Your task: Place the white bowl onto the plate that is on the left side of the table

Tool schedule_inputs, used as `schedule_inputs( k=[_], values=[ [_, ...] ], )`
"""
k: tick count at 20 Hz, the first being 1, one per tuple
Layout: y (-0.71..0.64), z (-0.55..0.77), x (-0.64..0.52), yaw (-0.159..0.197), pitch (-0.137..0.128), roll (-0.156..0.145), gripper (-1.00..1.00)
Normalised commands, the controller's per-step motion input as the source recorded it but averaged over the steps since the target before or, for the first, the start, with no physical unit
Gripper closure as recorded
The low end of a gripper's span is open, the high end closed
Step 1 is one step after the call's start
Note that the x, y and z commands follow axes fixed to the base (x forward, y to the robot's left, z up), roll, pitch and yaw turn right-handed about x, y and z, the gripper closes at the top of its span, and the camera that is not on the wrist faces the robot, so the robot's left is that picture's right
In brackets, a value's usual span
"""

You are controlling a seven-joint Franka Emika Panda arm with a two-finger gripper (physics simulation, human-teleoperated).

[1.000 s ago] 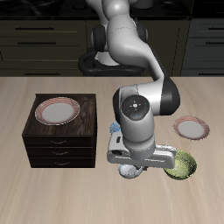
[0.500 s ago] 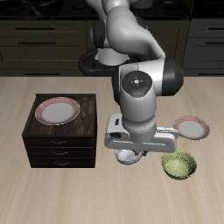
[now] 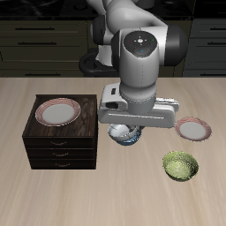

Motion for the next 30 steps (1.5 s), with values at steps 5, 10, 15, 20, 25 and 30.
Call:
schedule_inputs(
  k=[5, 10, 15, 20, 25, 30],
  values=[
    [-0.11, 0.51, -0.29, 0.042, -0.093, -0.017, 1.00],
    [0.10, 0.42, -0.36, 0.025, -0.088, 0.016, 1.00],
    [0.13, 0.10, -0.14, 0.010, -0.020, 0.003, 1.00],
    [0.25, 0.04, -0.16, -0.030, -0.003, 0.034, 1.00],
    [0.46, 0.08, -0.42, 0.013, -0.018, 0.030, 1.00],
    [0.42, 0.06, -0.37, 0.026, -0.031, 0.022, 1.00]
  ],
)
